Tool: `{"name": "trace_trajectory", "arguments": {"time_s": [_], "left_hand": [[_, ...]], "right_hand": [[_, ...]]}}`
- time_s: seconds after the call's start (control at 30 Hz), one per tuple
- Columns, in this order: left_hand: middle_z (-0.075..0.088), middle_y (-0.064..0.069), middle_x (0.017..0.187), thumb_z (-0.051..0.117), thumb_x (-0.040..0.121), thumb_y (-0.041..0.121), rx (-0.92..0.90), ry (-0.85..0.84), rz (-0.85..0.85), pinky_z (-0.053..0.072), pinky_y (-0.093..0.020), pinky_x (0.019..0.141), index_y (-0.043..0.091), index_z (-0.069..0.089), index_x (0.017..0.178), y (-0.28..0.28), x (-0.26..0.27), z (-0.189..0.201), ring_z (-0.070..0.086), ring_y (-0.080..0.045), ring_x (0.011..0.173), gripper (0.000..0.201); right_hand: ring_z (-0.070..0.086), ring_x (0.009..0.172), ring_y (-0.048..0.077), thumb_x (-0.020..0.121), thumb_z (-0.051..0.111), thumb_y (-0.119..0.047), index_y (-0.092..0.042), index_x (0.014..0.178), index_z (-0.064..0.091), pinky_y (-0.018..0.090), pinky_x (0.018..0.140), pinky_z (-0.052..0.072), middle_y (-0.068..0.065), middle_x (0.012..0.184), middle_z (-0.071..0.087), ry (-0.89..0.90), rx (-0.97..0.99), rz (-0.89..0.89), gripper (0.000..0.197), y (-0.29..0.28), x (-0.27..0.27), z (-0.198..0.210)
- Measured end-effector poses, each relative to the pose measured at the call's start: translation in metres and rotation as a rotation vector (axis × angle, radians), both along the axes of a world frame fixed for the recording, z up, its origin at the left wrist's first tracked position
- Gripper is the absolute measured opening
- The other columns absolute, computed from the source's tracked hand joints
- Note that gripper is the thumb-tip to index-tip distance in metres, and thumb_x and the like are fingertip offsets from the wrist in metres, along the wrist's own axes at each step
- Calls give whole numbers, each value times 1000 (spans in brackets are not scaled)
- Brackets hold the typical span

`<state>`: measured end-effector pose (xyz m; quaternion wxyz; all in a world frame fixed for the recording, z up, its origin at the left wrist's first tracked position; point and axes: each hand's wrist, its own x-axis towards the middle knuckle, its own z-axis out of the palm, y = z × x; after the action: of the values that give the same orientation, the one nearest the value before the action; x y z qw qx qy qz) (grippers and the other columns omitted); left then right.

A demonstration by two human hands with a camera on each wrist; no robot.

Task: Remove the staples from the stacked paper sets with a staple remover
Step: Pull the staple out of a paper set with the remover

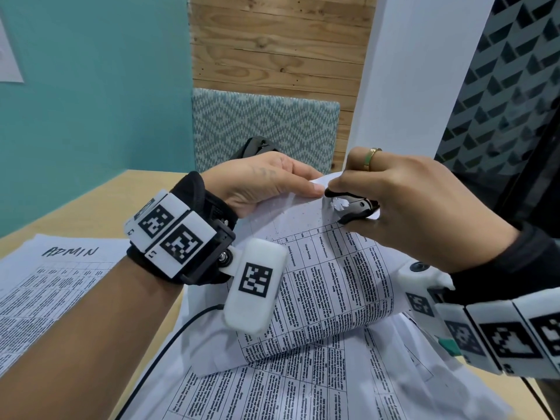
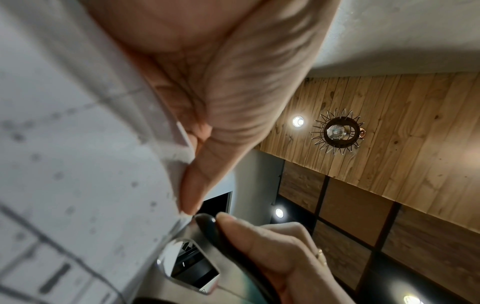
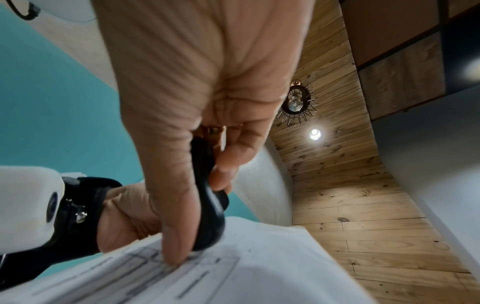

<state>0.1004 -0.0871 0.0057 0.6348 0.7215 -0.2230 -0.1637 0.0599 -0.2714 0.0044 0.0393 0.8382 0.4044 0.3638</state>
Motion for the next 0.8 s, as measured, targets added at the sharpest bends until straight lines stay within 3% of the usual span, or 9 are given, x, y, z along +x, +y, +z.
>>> {"name": "trace_trajectory", "arguments": {"time_s": [0.07,0.37,0.47,0.63,0.8], "left_hand": [[66,-11,99,52,87,-3,5,-9,1,50,-12,82,-9,57,118,0,0,0,62,-11,88,31],[68,-7,92,53,87,-1,30,-13,-8,52,-12,69,-7,57,118,1,-2,2,64,-7,76,32],[67,-7,94,53,87,0,44,-22,-23,52,-12,70,-6,58,116,2,-2,2,63,-8,79,31],[62,-17,111,56,83,2,59,-37,-16,48,-14,85,-7,58,116,2,0,1,58,-16,96,34],[63,-14,105,58,77,6,58,-29,-28,50,-13,76,-6,59,114,3,-1,2,60,-13,85,39]], "right_hand": [[51,52,29,58,65,-14,-8,82,69,34,38,45,6,77,58,14,12,7,24,-1,0,0],[41,51,22,58,70,-10,-9,81,69,31,40,44,5,76,58,29,39,27,22,0,-1,0],[48,50,27,58,68,-11,-10,78,69,30,39,43,5,74,59,5,33,32,21,1,-2,0],[51,50,30,58,72,-11,-10,75,68,30,38,43,4,72,59,-35,5,41,17,1,-3,0],[52,48,31,61,67,-14,-8,73,68,35,36,43,5,70,59,-53,3,76,14,2,-3,1]]}}
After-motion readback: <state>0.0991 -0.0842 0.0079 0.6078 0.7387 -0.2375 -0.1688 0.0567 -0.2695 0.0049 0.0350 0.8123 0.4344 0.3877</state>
